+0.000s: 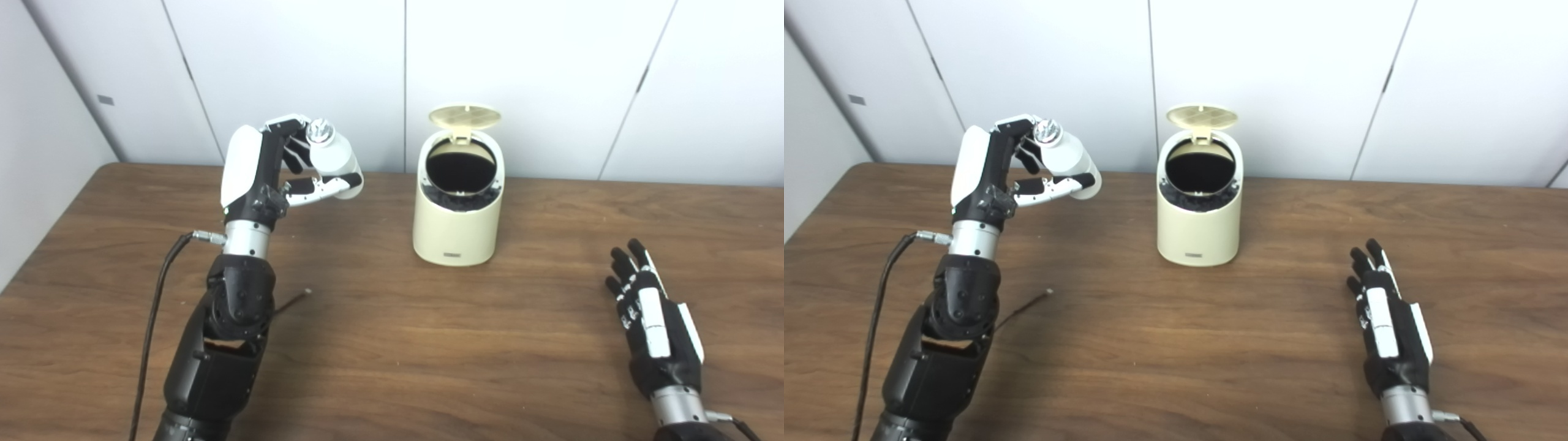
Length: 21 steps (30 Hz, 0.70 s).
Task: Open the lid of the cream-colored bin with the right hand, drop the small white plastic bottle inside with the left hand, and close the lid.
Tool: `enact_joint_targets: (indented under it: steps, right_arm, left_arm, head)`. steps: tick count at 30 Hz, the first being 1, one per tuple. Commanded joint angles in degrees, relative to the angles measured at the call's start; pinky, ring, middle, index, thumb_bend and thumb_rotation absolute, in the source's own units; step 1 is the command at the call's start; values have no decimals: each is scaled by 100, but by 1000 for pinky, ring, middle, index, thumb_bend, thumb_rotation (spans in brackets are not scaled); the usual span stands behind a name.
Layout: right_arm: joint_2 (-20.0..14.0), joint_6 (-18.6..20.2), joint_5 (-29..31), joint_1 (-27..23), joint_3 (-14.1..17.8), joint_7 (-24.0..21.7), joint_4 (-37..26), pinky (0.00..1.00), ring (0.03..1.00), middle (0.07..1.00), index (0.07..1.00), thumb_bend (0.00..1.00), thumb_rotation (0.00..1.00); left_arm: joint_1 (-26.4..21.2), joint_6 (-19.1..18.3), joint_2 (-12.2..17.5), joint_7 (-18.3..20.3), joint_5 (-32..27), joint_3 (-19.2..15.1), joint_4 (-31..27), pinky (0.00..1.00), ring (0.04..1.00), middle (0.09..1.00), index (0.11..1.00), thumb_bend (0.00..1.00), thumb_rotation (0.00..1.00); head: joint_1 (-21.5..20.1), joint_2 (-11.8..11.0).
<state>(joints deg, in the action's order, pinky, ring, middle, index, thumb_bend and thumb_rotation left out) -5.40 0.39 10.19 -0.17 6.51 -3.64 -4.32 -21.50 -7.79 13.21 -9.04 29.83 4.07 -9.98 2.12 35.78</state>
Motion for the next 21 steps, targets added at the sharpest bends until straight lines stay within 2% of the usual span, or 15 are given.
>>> enact_joint_targets:
  steps: [1, 4, 9, 14, 17, 21]
  right_arm:
    - [126, -177, 36, -22, -27, 15, 110, 942, 959, 921, 956, 655, 806]
    - [171, -253, 0, -35, -61, -1, 162, 935, 966, 928, 961, 654, 804]
    - [204, -284, -8, -22, -106, -37, 171, 934, 974, 945, 971, 586, 825]
    - [232, -282, -25, -8, -125, -22, 170, 942, 978, 947, 972, 573, 834]
    - [249, -309, -88, -15, -132, 11, 188, 938, 974, 943, 971, 558, 835]
    - [244, -344, -222, -17, -154, 41, 209, 945, 976, 946, 973, 563, 841]
  left_arm:
    - [-216, 220, 14, -100, 261, 6, -334, 335, 434, 505, 482, 474, 0]
    - [-227, 382, -30, -124, 378, 62, -454, 330, 431, 502, 485, 474, 0]
    - [-291, 652, -171, -112, 499, 140, -503, 330, 428, 505, 489, 473, 0]
    - [-396, 746, -316, -84, 642, 190, -477, 337, 424, 505, 491, 474, 0]
    - [-491, 763, -410, -104, 790, 217, -403, 340, 421, 503, 490, 474, 0]
    - [-647, 976, -515, -173, 742, 240, -142, 331, 423, 512, 491, 473, 0]
  head:
    - [-58, -35]
    - [-175, -133]
    - [-268, -218]
    - [-343, -271]
    - [-392, -301]
    - [-406, -323]
